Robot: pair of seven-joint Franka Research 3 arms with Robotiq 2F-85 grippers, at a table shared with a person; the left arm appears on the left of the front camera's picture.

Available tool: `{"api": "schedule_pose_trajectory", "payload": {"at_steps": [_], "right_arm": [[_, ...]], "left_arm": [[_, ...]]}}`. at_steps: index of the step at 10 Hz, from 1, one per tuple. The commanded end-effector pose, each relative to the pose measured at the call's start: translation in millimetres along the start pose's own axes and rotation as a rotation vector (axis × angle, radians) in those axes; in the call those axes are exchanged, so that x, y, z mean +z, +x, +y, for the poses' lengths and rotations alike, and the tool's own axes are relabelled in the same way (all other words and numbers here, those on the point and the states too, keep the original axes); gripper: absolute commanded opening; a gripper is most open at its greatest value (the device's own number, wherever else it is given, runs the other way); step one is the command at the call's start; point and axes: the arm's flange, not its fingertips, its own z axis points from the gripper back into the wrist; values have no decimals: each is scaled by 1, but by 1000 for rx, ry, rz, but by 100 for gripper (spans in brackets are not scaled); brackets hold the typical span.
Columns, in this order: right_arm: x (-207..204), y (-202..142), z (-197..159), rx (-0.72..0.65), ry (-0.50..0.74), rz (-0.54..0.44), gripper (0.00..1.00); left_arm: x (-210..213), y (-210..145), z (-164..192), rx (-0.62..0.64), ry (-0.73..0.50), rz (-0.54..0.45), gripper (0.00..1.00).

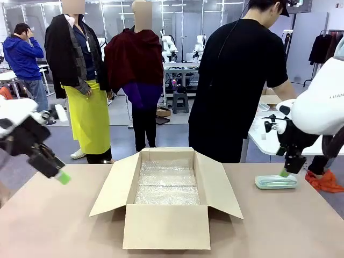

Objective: Pack the glasses set securely to prepare it for shipping.
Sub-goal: Place the Glasses case inside the Package Box.

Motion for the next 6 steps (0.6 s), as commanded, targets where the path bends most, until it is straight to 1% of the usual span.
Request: {"api": "schedule_pose_trajectory", "payload": {"at_steps": [1,2,3,5,6], "right_arm": [[-11,-6,-11,75,32,49,100],[-12,-5,-12,43,29,24,100],[-4,-7,-6,37,15,18,100],[-4,-7,-6,37,15,18,100],[-10,-9,-9,41,23,36,100]], "left_arm": [[13,-17,-2,-75,-49,-120,100],[17,-18,0,-50,-57,-181,100],[17,-5,-1,-50,-5,-57,100],[17,-5,-1,-50,-5,-57,100],[17,-5,-1,-50,-5,-57,100]]}}
